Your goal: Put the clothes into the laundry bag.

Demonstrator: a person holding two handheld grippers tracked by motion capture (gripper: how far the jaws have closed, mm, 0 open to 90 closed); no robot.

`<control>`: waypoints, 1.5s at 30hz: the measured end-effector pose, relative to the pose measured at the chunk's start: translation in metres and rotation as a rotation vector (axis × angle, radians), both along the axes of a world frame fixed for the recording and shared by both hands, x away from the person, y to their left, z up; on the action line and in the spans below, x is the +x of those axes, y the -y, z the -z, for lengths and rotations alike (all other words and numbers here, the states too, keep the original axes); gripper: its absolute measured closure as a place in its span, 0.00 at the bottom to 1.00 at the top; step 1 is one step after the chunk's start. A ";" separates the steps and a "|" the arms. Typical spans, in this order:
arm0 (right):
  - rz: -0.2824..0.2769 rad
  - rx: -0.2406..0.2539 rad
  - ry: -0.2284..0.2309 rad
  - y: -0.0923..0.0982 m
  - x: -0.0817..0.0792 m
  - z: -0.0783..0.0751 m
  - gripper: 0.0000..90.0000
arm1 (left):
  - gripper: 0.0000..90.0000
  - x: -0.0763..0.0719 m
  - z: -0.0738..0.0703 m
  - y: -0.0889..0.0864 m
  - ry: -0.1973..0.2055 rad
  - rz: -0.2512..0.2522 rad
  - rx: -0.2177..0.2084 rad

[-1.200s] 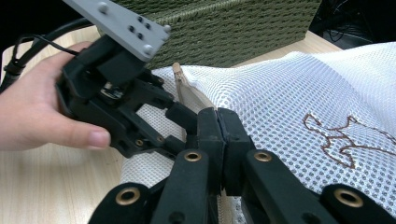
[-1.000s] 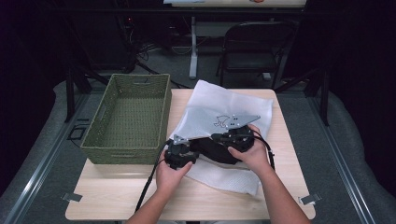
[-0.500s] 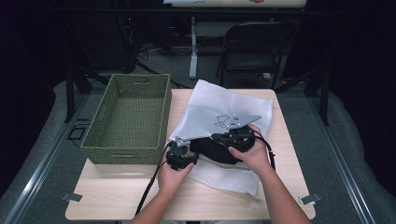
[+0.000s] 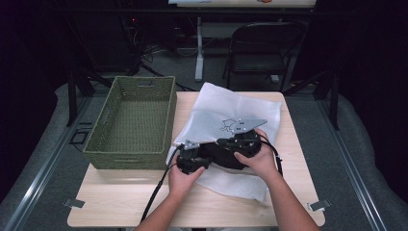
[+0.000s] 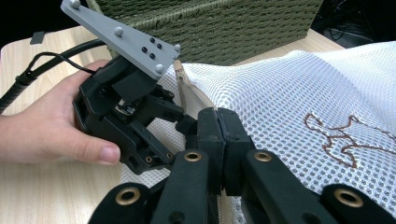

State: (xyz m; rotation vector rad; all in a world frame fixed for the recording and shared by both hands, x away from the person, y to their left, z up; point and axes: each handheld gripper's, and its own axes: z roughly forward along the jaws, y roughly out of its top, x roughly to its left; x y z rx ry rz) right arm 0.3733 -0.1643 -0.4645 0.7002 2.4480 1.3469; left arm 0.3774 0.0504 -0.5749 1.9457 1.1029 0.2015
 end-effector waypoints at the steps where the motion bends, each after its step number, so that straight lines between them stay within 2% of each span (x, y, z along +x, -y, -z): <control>1: 0.000 0.001 0.000 0.000 0.000 0.000 0.99 | 0.48 0.001 -0.001 0.001 0.002 0.016 -0.014; 3: 0.000 0.002 0.001 0.000 0.000 0.000 0.99 | 0.48 -0.001 -0.003 0.003 0.004 0.037 -0.033; 9: 0.003 0.003 0.002 0.001 0.000 -0.001 0.99 | 0.48 -0.006 -0.005 0.007 0.008 0.103 -0.005; 14: 0.001 -0.001 0.000 0.000 0.000 0.000 0.99 | 0.47 -0.008 -0.009 0.007 0.017 0.132 -0.039; 16: 0.001 -0.002 0.000 -0.001 0.000 0.000 0.99 | 0.47 -0.008 -0.011 0.008 0.006 0.127 -0.062; 19: 0.001 -0.003 -0.002 -0.001 0.000 0.000 0.99 | 0.46 -0.007 -0.013 0.011 0.012 0.119 -0.089; 24: -0.001 -0.001 -0.003 -0.001 0.001 0.001 0.99 | 0.45 -0.005 -0.015 0.020 0.019 0.113 -0.066; 26: 0.000 -0.001 -0.002 -0.001 0.000 0.001 0.99 | 0.47 -0.004 -0.016 0.023 0.016 0.100 -0.076; 28: 0.000 -0.001 -0.002 -0.001 0.000 0.001 0.99 | 0.53 -0.001 -0.014 0.027 0.016 0.089 -0.073; 33: 0.002 0.000 -0.004 0.000 0.001 0.001 0.99 | 0.81 0.001 -0.011 0.031 0.011 0.056 -0.062; 37: 0.001 0.005 -0.006 0.001 0.001 0.001 0.99 | 0.94 0.003 -0.010 0.030 0.003 0.047 -0.066; 40: 0.001 0.004 -0.007 0.001 0.001 0.001 0.99 | 0.95 0.006 -0.011 0.029 0.012 0.036 -0.062; 45: 0.001 0.000 -0.010 0.000 0.001 0.001 0.99 | 0.96 0.015 -0.016 0.026 0.002 0.006 -0.080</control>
